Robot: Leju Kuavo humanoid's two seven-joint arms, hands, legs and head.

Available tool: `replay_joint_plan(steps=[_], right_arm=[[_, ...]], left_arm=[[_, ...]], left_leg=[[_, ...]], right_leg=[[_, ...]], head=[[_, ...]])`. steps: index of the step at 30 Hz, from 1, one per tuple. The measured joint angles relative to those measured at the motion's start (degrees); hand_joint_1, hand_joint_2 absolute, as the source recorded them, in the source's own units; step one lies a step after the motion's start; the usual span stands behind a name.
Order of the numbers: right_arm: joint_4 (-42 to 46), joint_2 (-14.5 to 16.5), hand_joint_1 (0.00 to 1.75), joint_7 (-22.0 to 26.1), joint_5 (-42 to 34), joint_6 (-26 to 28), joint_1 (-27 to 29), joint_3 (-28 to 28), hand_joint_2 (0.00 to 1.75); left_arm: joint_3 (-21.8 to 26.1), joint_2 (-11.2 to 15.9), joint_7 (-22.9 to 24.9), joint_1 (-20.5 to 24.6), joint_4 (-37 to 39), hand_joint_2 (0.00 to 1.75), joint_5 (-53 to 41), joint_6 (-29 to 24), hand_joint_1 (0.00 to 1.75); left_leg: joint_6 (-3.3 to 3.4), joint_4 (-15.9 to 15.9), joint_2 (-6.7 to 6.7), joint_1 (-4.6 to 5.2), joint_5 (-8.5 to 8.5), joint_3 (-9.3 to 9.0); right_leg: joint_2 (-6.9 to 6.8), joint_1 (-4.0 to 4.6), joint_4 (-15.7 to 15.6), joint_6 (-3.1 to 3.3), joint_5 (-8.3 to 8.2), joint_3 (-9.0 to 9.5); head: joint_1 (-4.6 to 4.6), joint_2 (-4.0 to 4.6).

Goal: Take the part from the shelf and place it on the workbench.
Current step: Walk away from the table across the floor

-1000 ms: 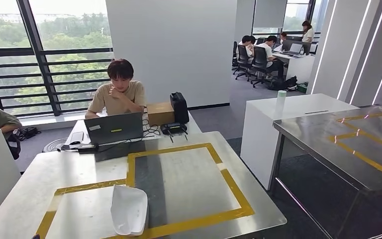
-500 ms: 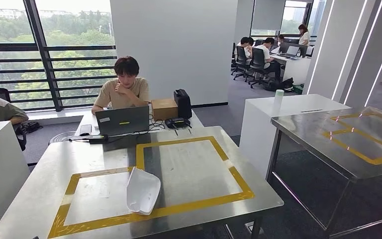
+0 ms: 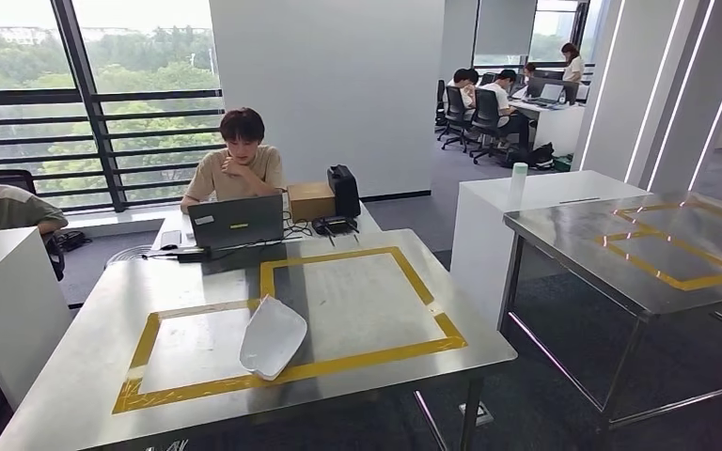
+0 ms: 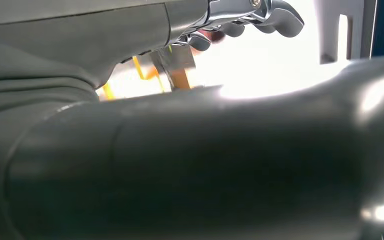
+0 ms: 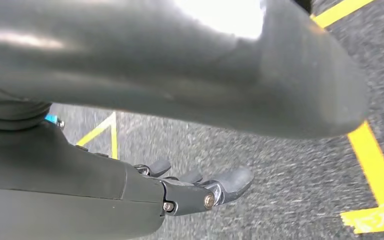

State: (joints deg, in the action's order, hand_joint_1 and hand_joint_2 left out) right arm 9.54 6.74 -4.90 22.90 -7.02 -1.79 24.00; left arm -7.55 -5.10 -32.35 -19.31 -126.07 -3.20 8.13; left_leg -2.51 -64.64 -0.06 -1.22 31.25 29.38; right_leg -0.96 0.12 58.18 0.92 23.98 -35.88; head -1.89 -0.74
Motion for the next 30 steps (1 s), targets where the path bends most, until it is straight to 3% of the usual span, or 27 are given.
replay_joint_plan(steps=[2, 5, 6, 7, 9, 10, 11, 12, 13, 14, 16, 17, 18, 20, 21, 22, 24, 25, 26, 28, 29, 30], right_arm=[[0.0, -0.3, 0.0, 0.2, 0.2, 0.0, 0.0, -0.2, 0.0], [0.0, -0.6, 0.0, 0.2, 0.3, -0.1, 0.0, -0.2, 0.0], [0.0, -0.6, 0.0, 0.2, 0.2, -0.1, 0.1, -0.2, 0.0], [0.0, -0.7, 0.0, 0.2, 0.2, -0.1, 0.1, -0.2, 0.0], [0.0, -0.7, 0.0, 0.2, 0.0, -0.1, 0.2, -0.2, 0.0], [0.0, -0.8, 0.0, 0.2, -0.1, -0.1, 0.1, -0.2, 0.0], [0.0, -0.8, 0.0, 0.2, -0.3, -0.1, 0.1, -0.2, 0.0], [0.0, -0.9, 0.0, 0.2, -0.4, -0.1, 0.1, -0.2, 0.0], [0.0, -1.0, 0.0, 0.3, -0.5, -0.1, 0.1, -0.2, 0.0], [0.0, -1.1, 0.0, 0.3, -0.6, -0.1, 0.1, -0.2, 0.0], [0.1, -1.3, 0.0, 0.5, -0.7, -0.1, 0.0, -0.2, 0.0], [0.1, -1.3, 0.0, 0.7, -0.7, -0.1, -0.1, -0.2, 0.0], [0.1, -1.4, 0.0, 0.7, -0.8, -0.1, -0.1, -0.2, 0.0], [0.1, -1.4, 0.0, 0.8, -1.1, -0.1, -0.1, -0.2, 0.0], [0.1, -1.5, 0.0, 0.8, -1.2, -0.1, 0.0, -0.2, 0.0], [0.1, -1.5, 0.0, 0.9, -1.3, -0.1, 0.0, -0.2, 0.0], [0.1, -1.6, 0.0, 0.9, -1.5, 0.0, 0.0, -0.2, 0.0], [0.1, -1.6, 0.0, 0.9, -1.7, 0.0, 0.0, -0.2, 0.0], [0.1, -1.7, 0.0, 0.9, -1.8, -0.1, 0.0, -0.1, 0.0], [0.1, -1.7, 0.0, 0.4, -2.2, -0.1, 0.1, 0.1, 0.0], [0.1, -1.7, 0.0, 0.0, -2.4, -0.1, 0.0, 0.2, 0.0], [0.1, -1.7, 0.0, -0.3, -2.7, -0.1, 0.1, 0.3, 0.0]], left_arm=[[2.3, -1.3, -0.3, -1.1, -1.3, 0.0, -0.3, 0.8, 0.0], [4.2, -2.5, -0.6, -2.1, -2.1, 0.0, -0.5, 1.8, 0.0], [4.7, -2.8, -0.7, -2.3, -2.2, 0.0, -0.6, 2.0, 0.0], [5.0, -3.0, -0.7, -2.4, -2.3, 0.0, -0.6, 2.1, 0.0], [5.5, -3.4, -0.8, -2.6, -2.3, 0.0, -0.5, 2.4, 0.0], [5.7, -3.5, -0.9, -2.6, -2.3, 0.0, -0.5, 2.6, 0.0], [5.9, -3.6, -0.9, -2.6, -2.2, 0.0, -0.4, 2.9, 0.0], [6.1, -3.7, -1.0, -2.6, -2.1, 0.0, -0.3, 3.2, 0.0], [6.2, -3.7, -1.1, -2.6, -1.9, 0.0, -0.2, 3.4, 0.0], [6.4, -3.7, -1.2, -2.6, -1.8, 0.0, 0.0, 3.6, 0.0], [6.7, -3.7, -1.6, -2.6, -1.5, 0.0, 0.5, 3.8, 0.0], [6.8, -3.6, -1.8, -2.6, -1.4, 0.0, 0.6, 3.9, 0.0], [6.9, -3.6, -1.9, -2.6, -1.3, 0.0, 0.7, 3.9, 0.0], [7.0, -3.6, -2.2, -2.7, -1.2, 0.0, 0.8, 4.1, 0.0], [7.0, -3.6, -2.3, -2.7, -1.1, 0.0, 0.8, 4.1, 0.0], [7.0, -3.6, -2.4, -2.7, -1.1, 0.0, 0.8, 4.1, 0.0], [7.0, -3.6, -2.3, -2.7, -0.8, 0.0, 0.8, 4.1, 0.0], [7.0, -3.5, -2.3, -2.7, -0.7, 0.0, 0.7, 4.1, 0.0], [6.9, -3.5, -2.2, -2.7, -0.4, 0.0, 0.6, 4.1, 0.0], [6.6, -3.5, -1.9, -2.6, 0.1, 0.0, 0.1, 4.1, 0.0], [6.2, -3.5, -1.8, -2.6, 0.3, 0.0, -0.2, 4.1, 0.0], [5.7, -3.5, -1.8, -2.5, 0.6, 0.0, -0.3, 4.0, 0.0]], left_leg=[[0.48, 5.8, -0.23, 0.27, 1.68, -3.52], [2.45, 6.6, -0.15, 0.94, 0.98, -2.87], [3.09, 6.7, -0.01, 0.99, 0.35, -2.28], [3.62, 6.7, 0.12, 0.97, -0.37, -1.51], [4.13, 6.6, 0.24, 1.1, -1.83, 0.29], [4.19, 6.6, 0.27, 1.21, -2.6, 1.3], [4.2, 6.5, 0.31, 1.32, -3.38, 2.3], [4.17, 6.3, 0.33, 1.4, -4.13, 3.32], [4.08, 6.1, 0.34, 1.42, -4.86, 4.33], [3.94, 5.9, 0.33, 1.41, -5.52, 5.25], [3.44, 5.5, 0.34, 1.5, -6.68, 6.57], [3.11, 5.5, 0.41, 1.52, -7.21, 6.82], [2.78, 5.6, 0.5, 1.51, -7.75, 6.89], [2.13, 5.8, 0.53, 1.38, -8.57, 7.1], [1.81, 5.3, 0.41, 1.31, -7.73, 7.52], [1.5, 4.0, 0.28, 1.26, -5.79, 8.09], [0.92, -1.7, 0.11, 1.08, 0.31, 9.34], [0.69, -5.1, 0.12, 1.01, 2.51, 9.71], [0.51, -7.9, 0.12, 0.95, 3.31, 9.71], [0.4, -8.8, 0.12, 0.86, 1.15, 7.65], [0.45, -6.5, 0.12, 0.8, -0.36, 5.24], [0.55, -2.6, 0.1, 0.76, -0.66, 2.16]], right_leg=[[0.14, -0.11, 0.7, -0.76, -0.9, -0.85], [0.35, -0.73, 0.8, -1.85, -1.68, -1.29], [0.41, -0.91, 1.7, -2.16, -0.38, -1.72], [0.48, -0.98, 3.7, -2.34, 2.0, -2.36], [0.56, -0.94, 10.3, -2.42, 8.33, -3.84], [0.6, -0.88, 13.8, -2.35, 10.26, -4.26], [0.64, -0.79, 16.3, -2.21, 10.75, -4.09], [0.67, -0.65, 17.0, -2.02, 9.89, -3.14], [0.7, -0.48, 15.9, -1.81, 8.29, -1.27], [0.72, -0.31, 12.8, -1.58, 6.9, 1.59], [0.79, 0.05, 4.2, -1.09, 7.25, 7.9], [0.84, 0.23, 1.0, -0.85, 8.1, 9.87], [0.87, 0.38, -0.8, -0.61, 8.8, 10.66], [0.73, 0.4, -1.4, -0.01, 8.01, 10.01], [0.58, 0.3, -1.5, 0.41, 7.32, 9.46], [0.39, 0.2, -1.6, 0.8, 6.53, 8.76], [0.18, 0.15, -1.6, 1.25, 5.05, 7.06], [0.1, 0.18, -1.5, 1.27, 4.35, 6.13], [0.02, 0.2, -1.4, 1.2, 3.64, 5.12], [-0.12, 0.19, -0.8, 0.97, 2.26, 2.79], [-0.15, 0.18, -0.5, 0.79, 1.61, 1.72], [-0.13, 0.19, -0.1, 0.56, 1.04, 0.81]], head=[[0.07, 0.0], [0.07, 0.02], [0.09, 0.04], [0.11, 0.06], [0.16, 0.08], [0.17, 0.08], [0.17, 0.08], [0.2, 0.08], [0.2, 0.08], [0.22, 0.08], [0.22, 0.07], [0.22, 0.07], [0.21, 0.07], [0.2, 0.08], [0.18, 0.08], [0.14, 0.09], [0.06, 0.09], [0.03, 0.09], [0.0, 0.09], [-0.02, 0.09], [-0.02, 0.09], [-0.01, 0.09]])
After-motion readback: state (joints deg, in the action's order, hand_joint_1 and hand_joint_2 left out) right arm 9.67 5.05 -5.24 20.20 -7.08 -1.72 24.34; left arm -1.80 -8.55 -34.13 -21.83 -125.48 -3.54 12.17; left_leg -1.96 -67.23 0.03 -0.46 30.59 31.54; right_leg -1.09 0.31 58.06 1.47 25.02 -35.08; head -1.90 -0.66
